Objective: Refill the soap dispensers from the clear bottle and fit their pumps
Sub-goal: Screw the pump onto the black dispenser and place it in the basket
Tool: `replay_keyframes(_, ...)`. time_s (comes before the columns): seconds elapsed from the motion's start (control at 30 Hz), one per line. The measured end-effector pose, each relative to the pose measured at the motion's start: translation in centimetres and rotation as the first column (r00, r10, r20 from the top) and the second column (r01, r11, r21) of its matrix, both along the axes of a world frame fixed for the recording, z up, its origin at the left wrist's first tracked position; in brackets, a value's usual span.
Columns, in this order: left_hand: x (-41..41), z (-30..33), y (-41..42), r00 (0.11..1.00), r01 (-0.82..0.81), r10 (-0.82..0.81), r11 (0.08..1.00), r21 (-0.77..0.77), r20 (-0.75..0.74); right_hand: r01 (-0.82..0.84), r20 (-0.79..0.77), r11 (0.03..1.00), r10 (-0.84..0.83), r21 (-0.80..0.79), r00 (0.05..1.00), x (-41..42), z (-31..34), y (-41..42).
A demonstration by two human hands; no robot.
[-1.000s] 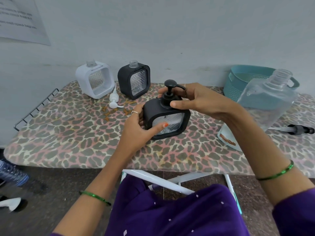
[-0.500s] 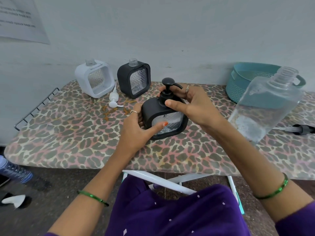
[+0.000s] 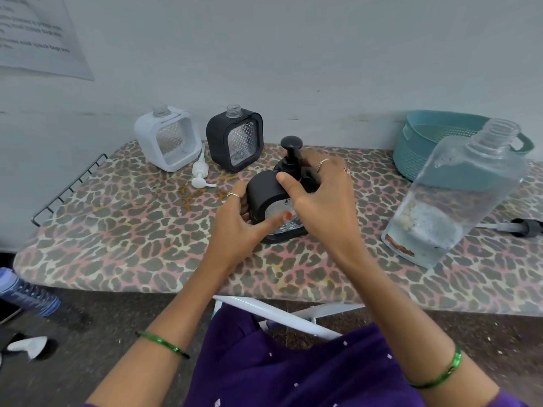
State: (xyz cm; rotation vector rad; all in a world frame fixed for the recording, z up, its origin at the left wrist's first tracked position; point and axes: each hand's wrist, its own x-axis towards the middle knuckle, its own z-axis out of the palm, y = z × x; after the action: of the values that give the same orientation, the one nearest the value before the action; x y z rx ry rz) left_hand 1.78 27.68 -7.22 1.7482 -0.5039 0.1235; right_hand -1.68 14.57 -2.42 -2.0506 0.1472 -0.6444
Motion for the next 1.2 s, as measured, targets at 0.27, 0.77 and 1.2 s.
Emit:
replay_keyframes(0.27, 0.5, -0.2, 0.3, 0.979, 0.089, -0.107, 0.990, -0.111, -0.172, -0.591, -0.191, 0.806, 0.587, 0.042, 0.787, 1.7, 3.1, -5.2)
replay_keyframes(0.77, 0.5, -0.4, -0.2, 1.000, -0.004, 0.003, 1.000, -0.017, -0.028, -0.369, -0.056, 0.926, 0.374, 0.084, 0.926, 0.9, 2.0, -3.2)
replay_keyframes(1.2, 0.3, -0.7, 0.0, 0.999, -0.038, 0.035, 0.997, 0.068, 0.039, -0.324, -0.106, 0.946, 0.321, -0.008, 0.941, -0.2, 2.1, -2.7)
